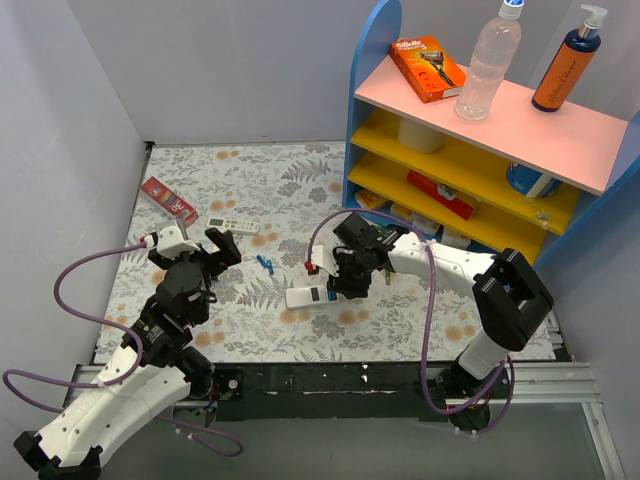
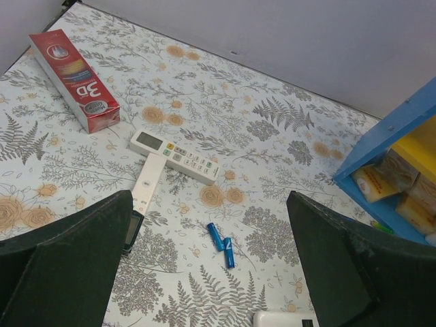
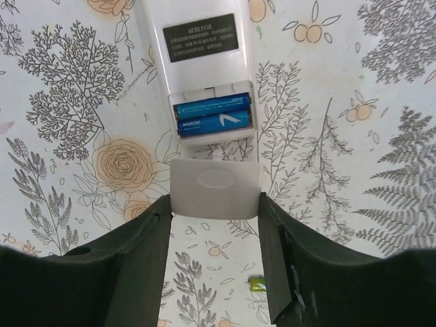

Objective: Load the batteries into the remote control
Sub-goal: Pick up the battery cover at the center of the board, then load the battery cover into the remote control.

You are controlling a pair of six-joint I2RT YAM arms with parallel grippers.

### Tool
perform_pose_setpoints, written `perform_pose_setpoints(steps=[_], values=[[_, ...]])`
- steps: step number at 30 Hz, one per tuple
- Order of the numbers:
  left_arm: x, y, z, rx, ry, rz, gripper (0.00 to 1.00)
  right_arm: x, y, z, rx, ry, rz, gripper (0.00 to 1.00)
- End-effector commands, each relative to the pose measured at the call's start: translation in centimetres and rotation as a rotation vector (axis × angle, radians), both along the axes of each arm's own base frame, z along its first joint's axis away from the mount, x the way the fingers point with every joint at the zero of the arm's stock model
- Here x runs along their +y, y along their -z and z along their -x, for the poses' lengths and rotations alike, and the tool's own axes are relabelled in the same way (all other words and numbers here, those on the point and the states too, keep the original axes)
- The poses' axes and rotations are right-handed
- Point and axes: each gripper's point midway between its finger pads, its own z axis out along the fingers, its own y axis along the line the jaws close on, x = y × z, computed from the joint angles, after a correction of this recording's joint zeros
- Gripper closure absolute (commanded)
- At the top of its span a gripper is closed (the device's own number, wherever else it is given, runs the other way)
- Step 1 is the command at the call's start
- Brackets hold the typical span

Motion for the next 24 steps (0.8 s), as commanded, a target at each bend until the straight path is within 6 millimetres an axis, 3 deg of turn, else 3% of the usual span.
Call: perform_pose_setpoints(steps=[1,8,24], values=[[0.0,-0.1,-0.1,-0.003,0.001,0.004,0.02,1.6,-2.2,-0.9,-0.049,-0.058,-0.038,0.72],[0.0,0.0,-0.2,0.0,-0.001,0.004,0.02,3.1,-2.0,-1.5,-0.061,-0.109,-0.039,0.71],[0.0,0.2,-0.4,0.007,-0.001,-0.001,0.02,3.9,-0.4,-1.4,-0.049,-0.167,-0.014,0.69]])
